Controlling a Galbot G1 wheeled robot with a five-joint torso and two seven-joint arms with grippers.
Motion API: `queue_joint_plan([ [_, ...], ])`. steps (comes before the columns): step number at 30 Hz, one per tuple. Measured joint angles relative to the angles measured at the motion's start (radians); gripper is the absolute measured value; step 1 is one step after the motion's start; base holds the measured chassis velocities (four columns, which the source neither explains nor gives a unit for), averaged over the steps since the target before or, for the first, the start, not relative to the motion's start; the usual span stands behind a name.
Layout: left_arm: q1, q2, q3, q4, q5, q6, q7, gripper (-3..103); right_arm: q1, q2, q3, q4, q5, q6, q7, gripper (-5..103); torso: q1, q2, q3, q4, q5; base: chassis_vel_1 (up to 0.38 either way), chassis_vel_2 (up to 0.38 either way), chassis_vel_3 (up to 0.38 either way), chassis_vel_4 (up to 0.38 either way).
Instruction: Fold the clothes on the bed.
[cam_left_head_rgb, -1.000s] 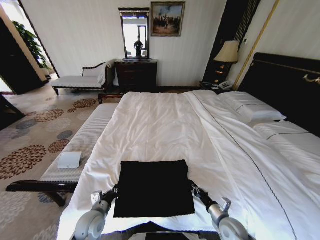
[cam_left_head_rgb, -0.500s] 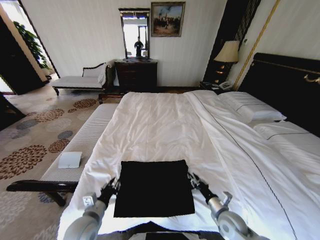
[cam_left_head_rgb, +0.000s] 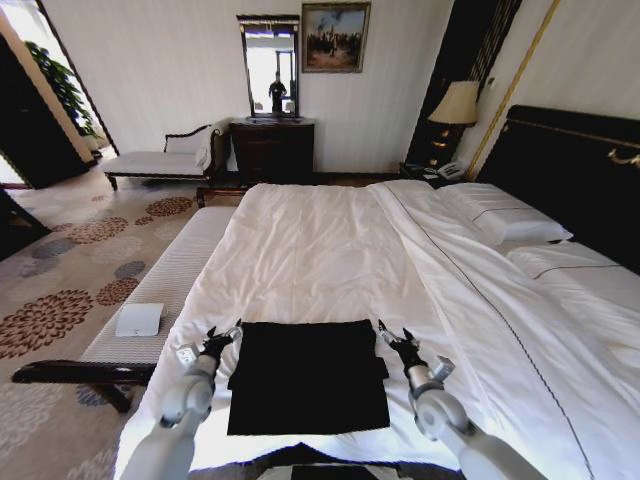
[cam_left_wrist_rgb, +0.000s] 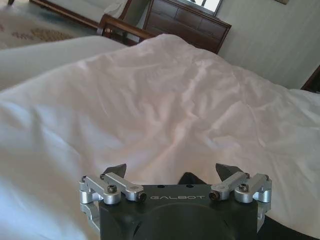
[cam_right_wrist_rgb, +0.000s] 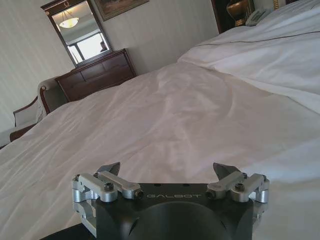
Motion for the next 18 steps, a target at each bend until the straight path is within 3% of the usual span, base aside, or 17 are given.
queue_joint_plan([
  [2, -0.01, -0.011, 0.004, 0.016, -0.007, -0.003, 0.004, 103, 0.003, 0.004, -0.002, -0.005, 0.0, 0.0, -0.001, 100, 0.0, 0.0, 0.0, 0.0, 0.0, 0.0, 0.0, 0.0, 0.0],
  [7, -0.035, -0.05, 0.021, 0.073, -0.01, -0.018, 0.022, 96, 0.011, 0.014, -0.004, -0.019, 0.0, -0.001, -0.003, 100, 0.0, 0.0, 0.0, 0.0, 0.0001, 0.0, 0.0, 0.0, 0.0],
  [10, -0.036, -0.059, 0.026, 0.096, 0.006, -0.028, 0.036, 81, 0.011, 0.016, -0.003, -0.023, 0.002, -0.002, -0.004, 100, 0.0, 0.0, 0.0, 0.0001, 0.0001, 0.0, 0.0, 0.0, 0.0],
  [11, -0.036, -0.059, 0.026, 0.096, 0.006, -0.028, 0.036, 81, 0.011, 0.016, -0.003, -0.023, 0.002, -0.002, -0.004, 100, 0.0, 0.0, 0.0, 0.0001, 0.0001, 0.0, 0.0, 0.0, 0.0],
  [18, -0.028, -0.06, 0.022, 0.115, 0.019, -0.039, 0.042, 53, 0.014, 0.025, -0.006, -0.039, 0.001, -0.002, -0.005, 100, 0.0, 0.0, 0.0, 0.0001, 0.0, 0.0, 0.0, 0.0, 0.0],
])
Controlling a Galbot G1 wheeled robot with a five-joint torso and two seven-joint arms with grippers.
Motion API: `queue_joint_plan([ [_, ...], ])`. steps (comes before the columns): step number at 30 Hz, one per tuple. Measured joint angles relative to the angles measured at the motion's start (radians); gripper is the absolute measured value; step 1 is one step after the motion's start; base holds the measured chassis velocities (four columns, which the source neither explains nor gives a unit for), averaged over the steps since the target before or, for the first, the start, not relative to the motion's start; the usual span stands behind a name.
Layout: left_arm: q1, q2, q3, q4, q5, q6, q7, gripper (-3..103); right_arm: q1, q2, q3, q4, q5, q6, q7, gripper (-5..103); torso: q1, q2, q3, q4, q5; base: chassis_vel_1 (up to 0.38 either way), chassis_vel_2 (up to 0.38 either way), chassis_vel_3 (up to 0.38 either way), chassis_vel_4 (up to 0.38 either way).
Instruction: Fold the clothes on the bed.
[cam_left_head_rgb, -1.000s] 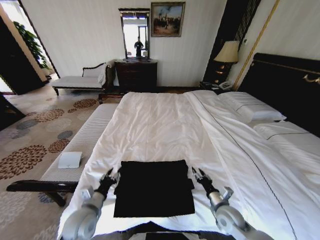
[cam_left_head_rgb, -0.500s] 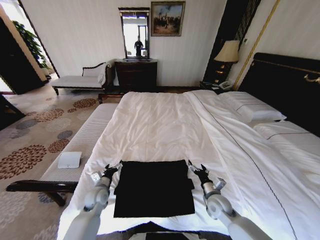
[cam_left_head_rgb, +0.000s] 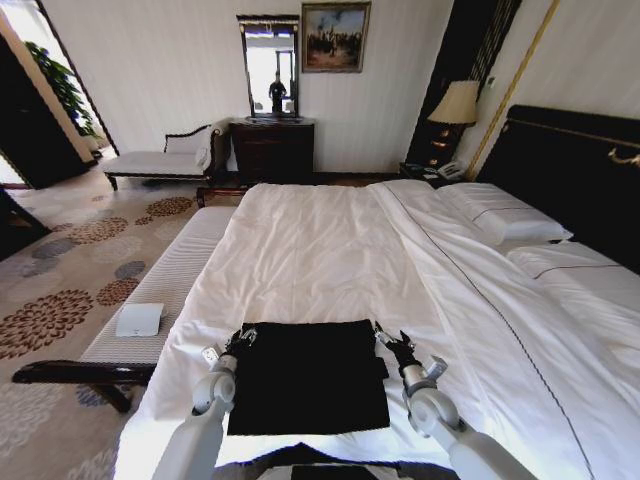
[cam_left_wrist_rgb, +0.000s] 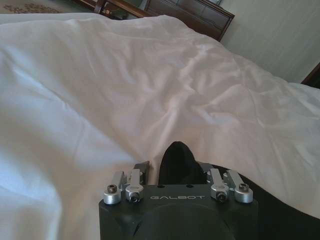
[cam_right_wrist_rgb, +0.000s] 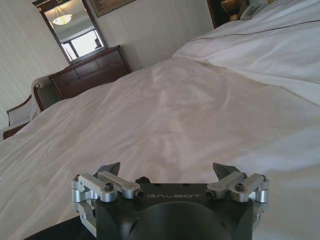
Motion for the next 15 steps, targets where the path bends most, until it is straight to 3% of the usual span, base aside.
queue_joint_plan([
  [1, 0.0, 0.0, 0.0, 0.0, 0.0, 0.0, 0.0, 53, 0.0, 0.0, 0.0, 0.0, 0.0, 0.0, 0.0, 100, 0.0, 0.0, 0.0, 0.0, 0.0, 0.0, 0.0, 0.0, 0.0],
  [4, 0.009, 0.007, -0.007, -0.01, 0.002, -0.001, -0.002, 36, 0.0, 0.002, -0.002, -0.002, -0.001, 0.0, 0.0, 100, 0.0, 0.0, 0.0, -0.0001, -0.0001, 0.0, 0.0, 0.0, 0.0],
  [6, 0.011, 0.009, -0.008, -0.014, 0.001, -0.001, -0.003, 36, 0.0, 0.002, -0.002, -0.002, -0.002, 0.0, 0.0, 100, 0.0, 0.0, 0.0, 0.0, -0.0002, 0.0, 0.0, 0.0, 0.0],
  [9, 0.022, 0.017, -0.008, -0.038, 0.0, 0.0, -0.003, 22, -0.001, 0.002, -0.002, -0.004, -0.004, -0.001, 0.0, 100, 0.0, 0.0, 0.0, 0.0, -0.0001, 0.0, 0.0, 0.0, 0.0],
  [15, 0.029, 0.01, 0.0, -0.06, 0.001, 0.007, -0.005, 18, -0.004, 0.002, -0.002, -0.005, -0.004, -0.001, 0.001, 100, 0.0, 0.0, 0.0, 0.0, -0.0002, 0.0, 0.0, 0.0, 0.0],
])
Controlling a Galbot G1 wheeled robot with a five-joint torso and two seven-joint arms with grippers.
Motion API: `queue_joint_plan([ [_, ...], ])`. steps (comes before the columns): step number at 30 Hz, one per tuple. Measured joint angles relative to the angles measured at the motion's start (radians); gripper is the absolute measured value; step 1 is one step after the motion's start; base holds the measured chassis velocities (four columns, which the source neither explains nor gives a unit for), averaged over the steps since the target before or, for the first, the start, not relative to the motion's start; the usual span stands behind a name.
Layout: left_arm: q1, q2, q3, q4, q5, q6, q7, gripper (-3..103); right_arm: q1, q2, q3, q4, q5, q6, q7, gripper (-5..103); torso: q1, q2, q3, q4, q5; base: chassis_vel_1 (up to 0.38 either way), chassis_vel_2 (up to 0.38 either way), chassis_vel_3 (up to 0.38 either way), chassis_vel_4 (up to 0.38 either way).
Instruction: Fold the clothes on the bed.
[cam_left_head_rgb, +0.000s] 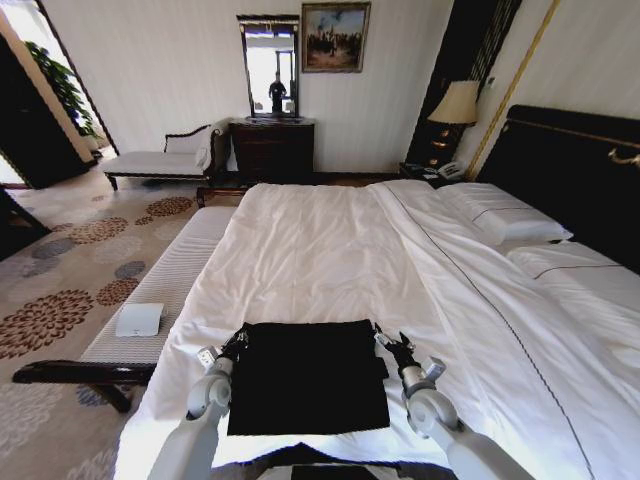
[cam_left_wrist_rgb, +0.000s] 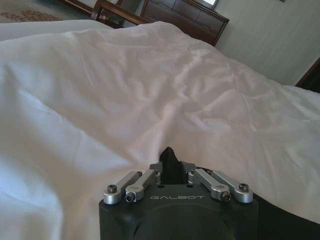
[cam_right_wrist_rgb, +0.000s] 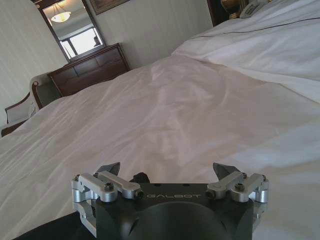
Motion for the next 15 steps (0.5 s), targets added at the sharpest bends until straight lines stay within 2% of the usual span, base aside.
queue_joint_plan([
  [1, 0.002, -0.003, 0.003, -0.005, 0.002, 0.002, 0.0, 23, -0.001, 0.0, 0.0, 0.0, 0.0, 0.0, 0.0, 100, 0.0, 0.0, 0.0, 0.0, 0.0, 0.0, 0.0, 0.0, 0.0],
  [2, 0.004, -0.005, 0.005, -0.009, 0.005, 0.003, 0.0, 23, -0.002, 0.0, 0.0, 0.0, 0.0, 0.0, 0.0, 100, 0.0, 0.0, 0.0, 0.0, 0.0001, 0.0, 0.0, 0.0, 0.0],
  [3, 0.009, -0.011, 0.01, -0.016, 0.012, 0.005, -0.001, 30, -0.005, 0.0, 0.0, 0.0, -0.001, 0.0, 0.0, 100, 0.0, 0.0, 0.0, 0.0, 0.0001, 0.0, 0.0, 0.0, 0.0],
  [4, 0.011, -0.015, 0.013, -0.017, 0.017, 0.006, -0.001, 33, -0.007, 0.0, 0.001, 0.0, -0.002, 0.0, 0.0, 100, 0.0, 0.0, 0.0, -0.0001, 0.0001, 0.0, 0.0, 0.0, 0.0],
  [6, 0.012, -0.018, 0.015, -0.017, 0.021, 0.007, -0.001, 33, -0.008, 0.0, 0.001, 0.0, -0.002, 0.0, 0.0, 100, 0.0, 0.0, 0.0, 0.0, 0.0001, 0.0, 0.0, 0.0, 0.0],
  [10, 0.009, -0.024, 0.016, 0.006, 0.033, 0.006, -0.001, 43, -0.009, 0.001, 0.001, -0.001, -0.003, 0.0, 0.0, 100, 0.0, 0.0, 0.0, 0.0, 0.0001, 0.0, 0.0, 0.0, 0.0],
  [15, -0.004, -0.021, -0.001, 0.036, 0.026, 0.0, 0.001, 46, -0.01, 0.001, 0.001, -0.001, -0.004, 0.0, 0.0, 100, 0.0, 0.0, 0.0, 0.0, 0.0001, 0.0, 0.0, 0.0, 0.0],
])
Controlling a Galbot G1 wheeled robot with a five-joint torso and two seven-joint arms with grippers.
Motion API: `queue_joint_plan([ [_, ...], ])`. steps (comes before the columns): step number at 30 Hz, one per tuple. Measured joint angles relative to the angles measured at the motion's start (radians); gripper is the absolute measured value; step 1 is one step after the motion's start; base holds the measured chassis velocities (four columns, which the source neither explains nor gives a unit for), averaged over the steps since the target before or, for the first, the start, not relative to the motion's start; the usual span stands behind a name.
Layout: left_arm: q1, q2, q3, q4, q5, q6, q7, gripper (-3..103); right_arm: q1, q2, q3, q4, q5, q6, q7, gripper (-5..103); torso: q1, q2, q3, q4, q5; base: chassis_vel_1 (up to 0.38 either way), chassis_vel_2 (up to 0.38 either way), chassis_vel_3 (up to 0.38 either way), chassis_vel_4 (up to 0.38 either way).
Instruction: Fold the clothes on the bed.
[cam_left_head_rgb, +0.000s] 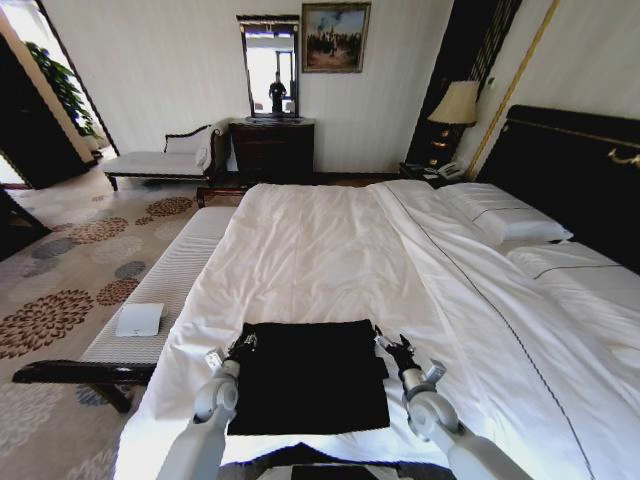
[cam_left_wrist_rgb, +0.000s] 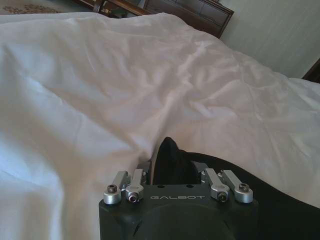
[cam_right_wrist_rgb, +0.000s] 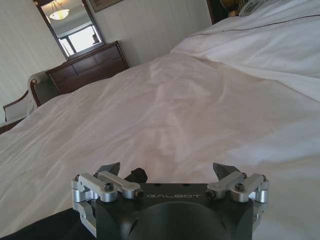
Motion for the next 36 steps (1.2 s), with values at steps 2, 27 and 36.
queue_joint_plan([
  [2, -0.006, 0.004, -0.006, 0.01, -0.004, -0.002, 0.002, 46, -0.002, 0.0, 0.0, 0.0, -0.001, 0.0, 0.0, 100, 0.0, 0.0, 0.0, 0.0, 0.0, 0.0, 0.0, 0.0, 0.0],
  [27, -0.034, -0.022, 0.01, 0.048, 0.007, -0.024, 0.011, 31, 0.003, 0.009, -0.003, -0.021, -0.015, -0.004, 0.005, 100, 0.0, 0.0, 0.0, 0.0, 0.0, 0.0, 0.0, 0.0, 0.0],
  [36, -0.036, -0.023, 0.008, 0.042, 0.008, -0.027, 0.009, 4, 0.007, 0.005, 0.0, -0.023, -0.014, -0.004, 0.006, 100, 0.0, 0.0, 0.0, -0.0001, 0.0, 0.0, 0.0, 0.0, 0.0],
])
